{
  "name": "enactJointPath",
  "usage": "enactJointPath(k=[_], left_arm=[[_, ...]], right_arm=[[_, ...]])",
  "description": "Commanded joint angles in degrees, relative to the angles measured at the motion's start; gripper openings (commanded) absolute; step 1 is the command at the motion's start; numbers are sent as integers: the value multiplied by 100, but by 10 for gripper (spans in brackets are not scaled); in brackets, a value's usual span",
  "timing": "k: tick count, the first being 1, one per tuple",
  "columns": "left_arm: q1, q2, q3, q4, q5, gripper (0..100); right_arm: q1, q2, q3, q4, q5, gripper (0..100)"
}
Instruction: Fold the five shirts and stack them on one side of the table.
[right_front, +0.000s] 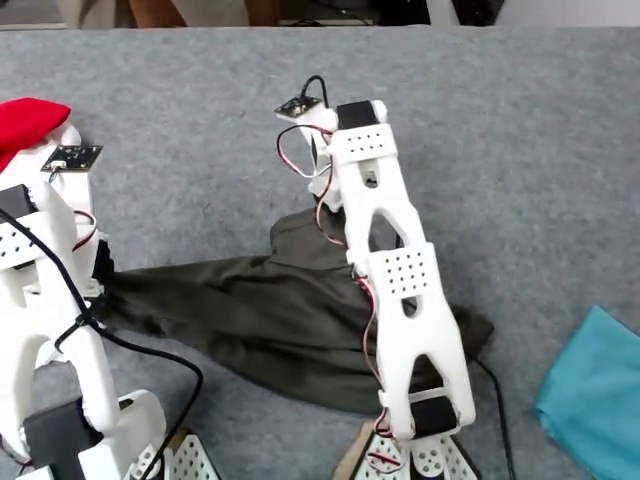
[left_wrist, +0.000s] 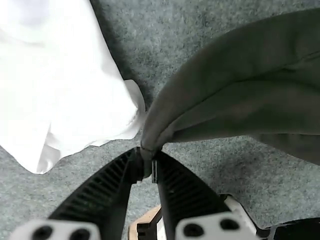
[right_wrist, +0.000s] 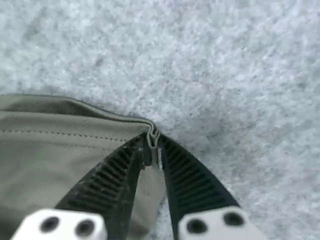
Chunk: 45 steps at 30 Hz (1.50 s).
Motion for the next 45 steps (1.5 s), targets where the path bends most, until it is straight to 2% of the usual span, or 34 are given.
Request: enactJointPath(k=[1,7,16,24,27,29,33,40,45], left_arm=[[9,-154,167,9,105,19],[0,-154,-193,-343,695,19],[53,-154,-1767,-334,2136,19],[756,-154,-2875,-299,2620,19],[1002,-163,-3455,-185,2813,19],[1108,-163,-4123,193,2901,19],[1354,-163,-5468,633,2927,19],[1363,-163,-7358,668,2936,19],[1354,-163,-8035,668,2910,19]], right_arm=[[75,-400,-119,123,-18,5],[409,-2035,-66,132,9,5],[1182,-5420,-127,53,290,5],[1543,-7881,-75,-185,1011,5],[1719,-8435,-110,-202,1407,5],[1921,-8769,-119,-325,1626,5],[2607,-9341,-84,-800,1776,5],[3565,-9736,-75,-1662,1864,5],[3908,-9596,-75,-2312,1864,5]])
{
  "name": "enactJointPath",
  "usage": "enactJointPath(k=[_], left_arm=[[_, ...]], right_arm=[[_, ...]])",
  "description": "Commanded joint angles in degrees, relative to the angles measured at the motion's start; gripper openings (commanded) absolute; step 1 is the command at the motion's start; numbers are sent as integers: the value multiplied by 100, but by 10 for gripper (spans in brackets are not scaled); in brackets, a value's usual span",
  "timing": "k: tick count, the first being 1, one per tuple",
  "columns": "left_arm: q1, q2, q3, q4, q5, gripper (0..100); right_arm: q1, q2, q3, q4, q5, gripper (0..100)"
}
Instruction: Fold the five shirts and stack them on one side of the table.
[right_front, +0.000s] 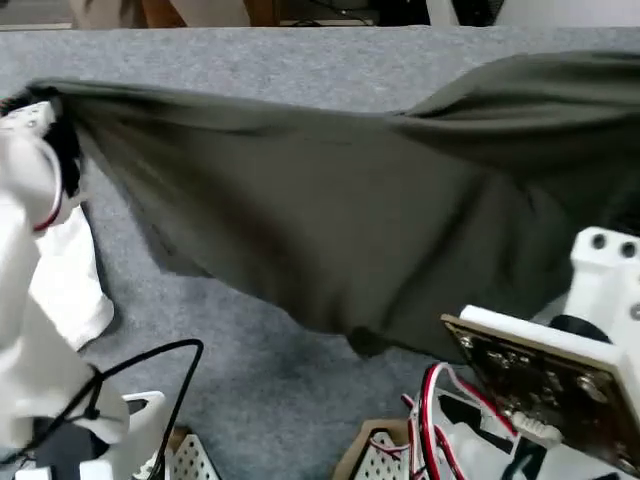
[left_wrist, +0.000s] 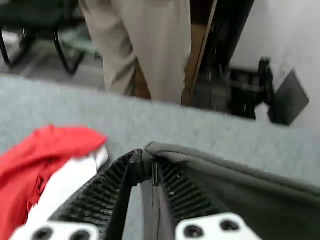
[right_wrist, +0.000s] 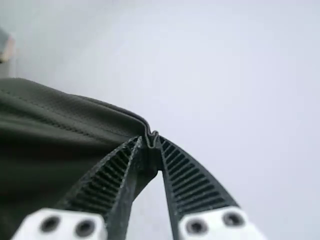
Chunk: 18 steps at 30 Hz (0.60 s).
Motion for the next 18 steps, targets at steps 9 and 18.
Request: enactJointPath(k=[9,18], left_arm=[[-149,-418,-246,62,18,19],[-158,-936,774,62,9,19]], right_arm=[[303,171,-48,62,387,6],[321,145,541,-97,571,5]])
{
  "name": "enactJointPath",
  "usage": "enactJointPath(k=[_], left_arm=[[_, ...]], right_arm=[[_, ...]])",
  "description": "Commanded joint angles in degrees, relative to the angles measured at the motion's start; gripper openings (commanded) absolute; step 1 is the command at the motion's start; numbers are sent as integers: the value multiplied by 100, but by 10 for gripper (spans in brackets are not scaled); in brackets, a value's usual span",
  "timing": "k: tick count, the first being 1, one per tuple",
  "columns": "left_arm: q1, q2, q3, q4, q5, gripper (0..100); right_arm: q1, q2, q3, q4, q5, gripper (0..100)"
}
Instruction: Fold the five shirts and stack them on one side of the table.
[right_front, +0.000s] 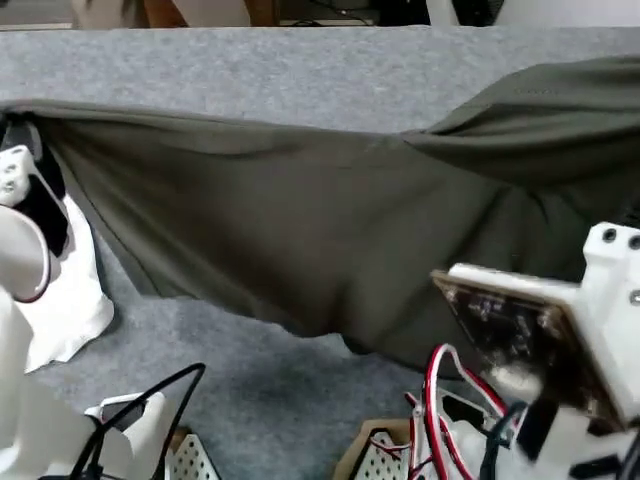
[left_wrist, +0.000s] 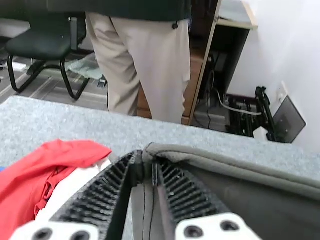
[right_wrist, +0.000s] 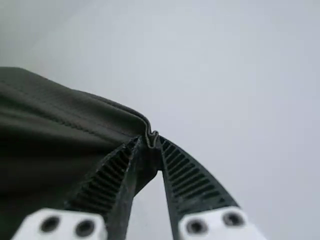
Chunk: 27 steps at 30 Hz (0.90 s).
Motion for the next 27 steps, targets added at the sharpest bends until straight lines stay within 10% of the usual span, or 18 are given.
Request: enactJointPath(k=[1,27], left_arm=[[-88,-127,105,62,18,19],[-97,-3029,1916,62,18,19]], right_arm=[[84,101,312,-378,-97,5],[48,-1604,136,-149,-308,5]])
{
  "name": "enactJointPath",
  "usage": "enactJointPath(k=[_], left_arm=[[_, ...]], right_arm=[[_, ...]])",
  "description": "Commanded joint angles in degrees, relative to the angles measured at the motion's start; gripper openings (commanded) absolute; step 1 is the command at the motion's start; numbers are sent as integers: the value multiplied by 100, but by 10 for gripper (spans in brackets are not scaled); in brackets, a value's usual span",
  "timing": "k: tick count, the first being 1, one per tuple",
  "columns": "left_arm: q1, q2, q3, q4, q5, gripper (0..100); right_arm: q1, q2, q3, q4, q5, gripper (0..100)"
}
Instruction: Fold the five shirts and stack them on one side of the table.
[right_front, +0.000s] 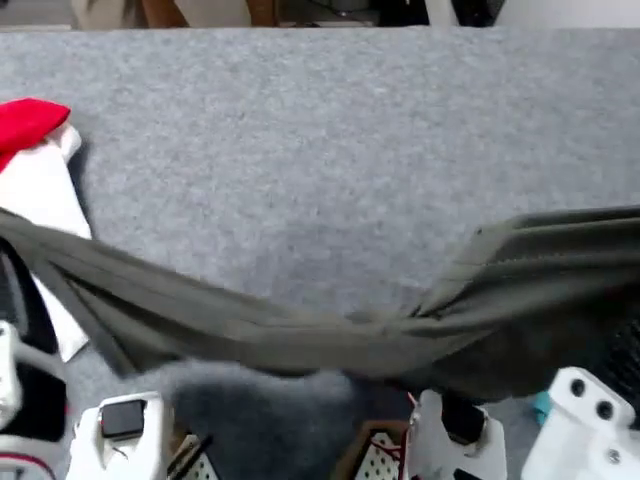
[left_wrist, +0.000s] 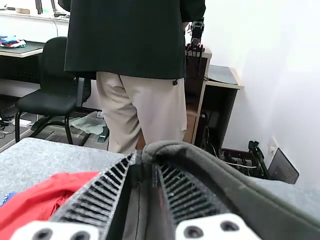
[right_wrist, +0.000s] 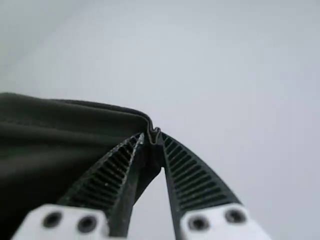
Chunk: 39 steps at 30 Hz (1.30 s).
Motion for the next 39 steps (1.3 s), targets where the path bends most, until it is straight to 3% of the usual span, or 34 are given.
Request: enactJointPath(k=[1,7,13,22,30,39], left_arm=[[-44,-646,1073,53,9,19],[-26,-1288,2796,-316,-264,19],[-26,-1279,4334,-1846,-229,19],[-26,-1174,6013,-4105,-255,19],[-26,418,6347,-5811,-229,19],[9,2044,6268,-7974,-220,19]], right_arm=[[31,-136,-40,-26,-26,5],[40,171,312,-123,-62,5],[40,708,1464,-853,-62,5],[-998,1024,3477,-2013,79,5],[-1051,1859,5015,-3710,35,5],[-1314,3477,5270,-5538,35,5]])
